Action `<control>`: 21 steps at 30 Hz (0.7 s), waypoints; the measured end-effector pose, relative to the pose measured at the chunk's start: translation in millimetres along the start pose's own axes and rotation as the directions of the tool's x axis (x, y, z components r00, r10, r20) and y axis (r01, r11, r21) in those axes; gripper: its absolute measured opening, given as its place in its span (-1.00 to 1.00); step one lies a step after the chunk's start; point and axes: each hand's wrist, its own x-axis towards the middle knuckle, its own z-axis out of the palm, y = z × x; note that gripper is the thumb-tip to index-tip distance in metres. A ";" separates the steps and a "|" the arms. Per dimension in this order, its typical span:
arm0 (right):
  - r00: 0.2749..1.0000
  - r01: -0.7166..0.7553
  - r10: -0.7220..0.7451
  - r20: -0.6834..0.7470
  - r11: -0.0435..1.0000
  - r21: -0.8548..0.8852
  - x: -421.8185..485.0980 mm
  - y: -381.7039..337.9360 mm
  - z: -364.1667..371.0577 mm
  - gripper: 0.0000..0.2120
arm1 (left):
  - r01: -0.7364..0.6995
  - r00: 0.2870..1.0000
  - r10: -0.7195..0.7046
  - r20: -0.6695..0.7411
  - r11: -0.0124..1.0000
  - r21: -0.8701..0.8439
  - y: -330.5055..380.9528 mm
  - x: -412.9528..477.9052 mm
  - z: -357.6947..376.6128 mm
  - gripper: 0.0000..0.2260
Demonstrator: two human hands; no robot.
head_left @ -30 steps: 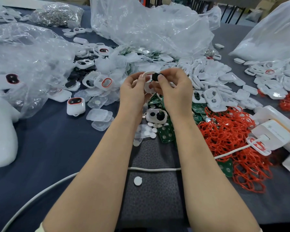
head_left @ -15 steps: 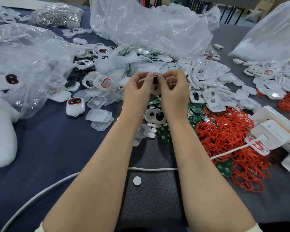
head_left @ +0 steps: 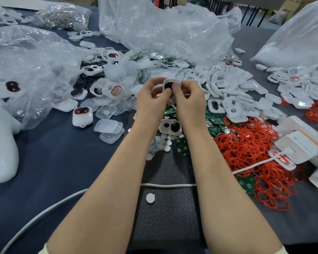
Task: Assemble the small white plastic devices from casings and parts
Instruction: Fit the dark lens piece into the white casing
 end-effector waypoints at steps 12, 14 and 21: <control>0.994 0.105 -0.101 0.046 0.989 -0.104 -3.7 -3.9 -2.1 -0.92 | -0.117 0.982 0.151 -0.115 0.959 0.258 -0.2 -1.6 -1.1 -0.76; 0.990 0.141 -0.140 0.019 0.978 -0.151 -4.9 -4.3 -1.2 -0.90 | -0.145 0.976 0.185 -0.116 0.946 0.291 -1.7 -1.7 -0.1 -0.78; 0.977 0.215 -0.213 0.029 0.959 -0.186 -10.9 -10.6 6.3 -0.84 | -0.268 0.908 0.380 -0.175 0.849 0.456 -5.0 -2.5 -1.7 -0.87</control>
